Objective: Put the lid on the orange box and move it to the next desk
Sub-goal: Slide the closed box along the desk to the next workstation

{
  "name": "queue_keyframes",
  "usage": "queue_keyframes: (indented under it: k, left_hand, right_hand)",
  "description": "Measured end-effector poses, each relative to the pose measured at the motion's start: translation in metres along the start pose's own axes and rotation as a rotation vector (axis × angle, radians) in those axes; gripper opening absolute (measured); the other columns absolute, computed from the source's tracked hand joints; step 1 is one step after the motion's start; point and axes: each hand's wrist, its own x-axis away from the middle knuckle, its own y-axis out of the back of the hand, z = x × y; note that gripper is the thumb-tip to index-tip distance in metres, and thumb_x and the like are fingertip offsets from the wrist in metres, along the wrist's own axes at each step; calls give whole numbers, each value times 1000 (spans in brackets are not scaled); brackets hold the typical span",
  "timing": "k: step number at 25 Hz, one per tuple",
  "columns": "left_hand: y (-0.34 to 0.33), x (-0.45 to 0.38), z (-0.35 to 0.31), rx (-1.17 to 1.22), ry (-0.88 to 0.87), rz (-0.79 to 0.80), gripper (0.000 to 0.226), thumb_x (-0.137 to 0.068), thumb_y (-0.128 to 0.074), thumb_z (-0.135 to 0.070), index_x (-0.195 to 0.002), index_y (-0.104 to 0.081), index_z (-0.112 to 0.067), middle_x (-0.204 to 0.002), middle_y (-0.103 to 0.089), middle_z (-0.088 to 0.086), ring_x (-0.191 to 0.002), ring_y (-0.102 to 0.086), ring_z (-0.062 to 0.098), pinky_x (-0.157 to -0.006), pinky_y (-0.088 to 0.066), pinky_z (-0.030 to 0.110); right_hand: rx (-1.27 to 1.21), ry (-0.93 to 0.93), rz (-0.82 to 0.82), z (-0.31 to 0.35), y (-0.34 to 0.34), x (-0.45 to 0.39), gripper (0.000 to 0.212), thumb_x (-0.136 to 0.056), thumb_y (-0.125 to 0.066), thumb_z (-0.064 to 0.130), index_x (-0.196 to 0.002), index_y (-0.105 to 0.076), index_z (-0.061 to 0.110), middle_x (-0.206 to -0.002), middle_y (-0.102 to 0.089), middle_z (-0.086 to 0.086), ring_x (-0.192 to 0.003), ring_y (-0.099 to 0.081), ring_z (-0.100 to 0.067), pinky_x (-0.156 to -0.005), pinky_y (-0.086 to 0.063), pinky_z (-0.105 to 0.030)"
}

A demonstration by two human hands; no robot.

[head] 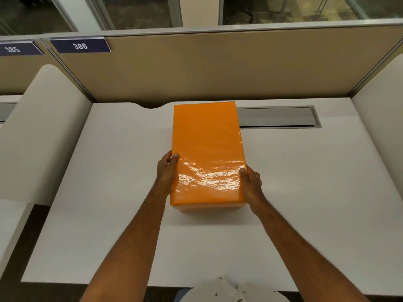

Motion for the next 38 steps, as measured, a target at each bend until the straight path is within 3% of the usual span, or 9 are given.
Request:
queue_keyframes:
  k: [4, 6, 10, 13, 16, 20, 24, 28, 38]
  left_hand:
    - [-3, 2, 1, 26, 15, -17, 46, -110, -47, -35, -152, -50, -15, -132, -66, 8, -112, -69, 30, -94, -59, 44]
    - [-3, 4, 4, 23, 27, -22, 51, -109, -49, -40, -154, -48, -15, -140, -64, 11, -121, -67, 34, -103, -58, 51]
    - [-2, 4, 10, -38, -22, -56, 58, -106, -49, -50, -152, -51, -16, -144, -63, 15, -126, -65, 37, -104, -57, 56]
    - [5, 11, 21, 25, 0, 13, 60, -103, -55, -54, -148, -54, -15, -139, -66, 9, -121, -67, 30, -95, -60, 43]
    - [22, 16, 43, 138, 139, 167, 72, -90, -68, -64, -150, -54, -26, -140, -69, 3, -125, -68, 28, -105, -57, 55]
    - [23, 17, 60, 248, 190, 331, 72, -88, -70, -68, -150, -53, -35, -145, -68, 3, -135, -63, 34, -113, -48, 64]
    - [3, 27, 52, 277, 182, 312, 78, -84, -68, -72, -150, -52, -36, -146, -67, 4, -134, -63, 36, -110, -50, 65]
    - [-34, 35, 36, 258, 132, 347, 79, -87, -67, -72, -155, -45, -38, -152, -61, 2, -136, -61, 34, -110, -50, 64]
    - [-239, 75, -6, 284, 82, 409, 57, -101, -61, -49, -154, -49, -31, -143, -69, 7, -124, -70, 36, -101, -58, 60]
  right_hand:
    - [-75, -63, 16, 5, 3, 2, 50, -109, -36, 37, -152, -46, 12, -156, -45, -15, -143, -44, -35, -116, -35, -45]
    - [-113, -39, 28, 9, 3, 9, 53, -109, -36, 40, -152, -46, 12, -155, -49, -14, -143, -46, -35, -116, -36, -45]
    - [-91, 50, -10, -12, -6, 9, 86, -87, -27, 85, -133, -59, 20, -128, -64, -9, -121, -60, -29, -103, -48, -43]
    - [-180, -21, -3, 10, 0, 26, 60, -103, -40, 58, -143, -55, 17, -134, -63, -9, -128, -57, -27, -101, -43, -34]
    - [-282, -129, 7, 8, 5, 31, 58, -102, -51, 49, -139, -57, 4, -141, -59, -25, -129, -57, -40, -106, -48, -49]
    - [-415, -251, 146, -5, 6, 49, 63, -92, -66, 53, -148, -46, 30, -142, -56, 5, -128, -50, -23, -106, -41, -55]
    - [-497, -254, 140, -12, 20, 47, 59, -91, -69, 48, -144, -48, 34, -142, -60, 1, -126, -58, -29, -105, -46, -67]
    - [-526, -213, 105, -19, 60, 40, 53, -93, -67, 46, -142, -50, 33, -135, -63, -2, -112, -63, -24, -100, -52, -63]
    - [-540, -212, 0, -71, 248, -21, 62, -93, -67, 46, -149, -44, 29, -140, -56, -5, -126, -56, -35, -92, -56, -58]
